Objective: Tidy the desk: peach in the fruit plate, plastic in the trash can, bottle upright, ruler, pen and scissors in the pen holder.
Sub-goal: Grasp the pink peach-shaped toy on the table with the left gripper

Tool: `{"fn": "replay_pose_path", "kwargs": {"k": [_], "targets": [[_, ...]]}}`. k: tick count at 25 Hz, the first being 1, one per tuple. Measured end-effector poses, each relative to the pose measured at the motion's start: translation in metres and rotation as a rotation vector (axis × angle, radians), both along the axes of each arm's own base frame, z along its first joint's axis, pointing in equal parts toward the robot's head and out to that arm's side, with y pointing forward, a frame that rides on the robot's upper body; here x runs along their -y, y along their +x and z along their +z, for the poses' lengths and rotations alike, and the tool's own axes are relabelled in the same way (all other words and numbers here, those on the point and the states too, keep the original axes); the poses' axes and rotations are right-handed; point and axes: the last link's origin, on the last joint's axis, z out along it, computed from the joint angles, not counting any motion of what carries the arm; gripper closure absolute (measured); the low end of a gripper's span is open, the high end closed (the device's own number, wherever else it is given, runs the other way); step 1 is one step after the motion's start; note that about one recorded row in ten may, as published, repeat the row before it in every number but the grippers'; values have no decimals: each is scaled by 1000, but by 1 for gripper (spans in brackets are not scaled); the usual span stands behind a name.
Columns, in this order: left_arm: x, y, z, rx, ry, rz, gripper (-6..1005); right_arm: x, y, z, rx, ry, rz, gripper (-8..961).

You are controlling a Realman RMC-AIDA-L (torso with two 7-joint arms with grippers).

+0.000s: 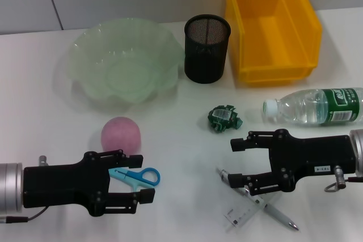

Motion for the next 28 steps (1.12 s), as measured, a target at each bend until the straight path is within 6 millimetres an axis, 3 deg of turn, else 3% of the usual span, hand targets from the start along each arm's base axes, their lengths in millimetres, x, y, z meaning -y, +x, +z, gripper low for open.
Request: {"fn": "replay_pose_path", "kwargs": {"k": [18,20,21,28], "targets": [[-8,4,2,-1,32,-2,195,-5,1,-1,18,23,-9,136],[-15,6,9,3,71,-4,196,-6,0,-1,19,25,-8,136],[-32,1,20,-40,166,19,196,-7,0,-1,18,26,-8,136],[-53,-18,16,-191,283,89,198,-7,0,0,18,29,-8,137]]}}
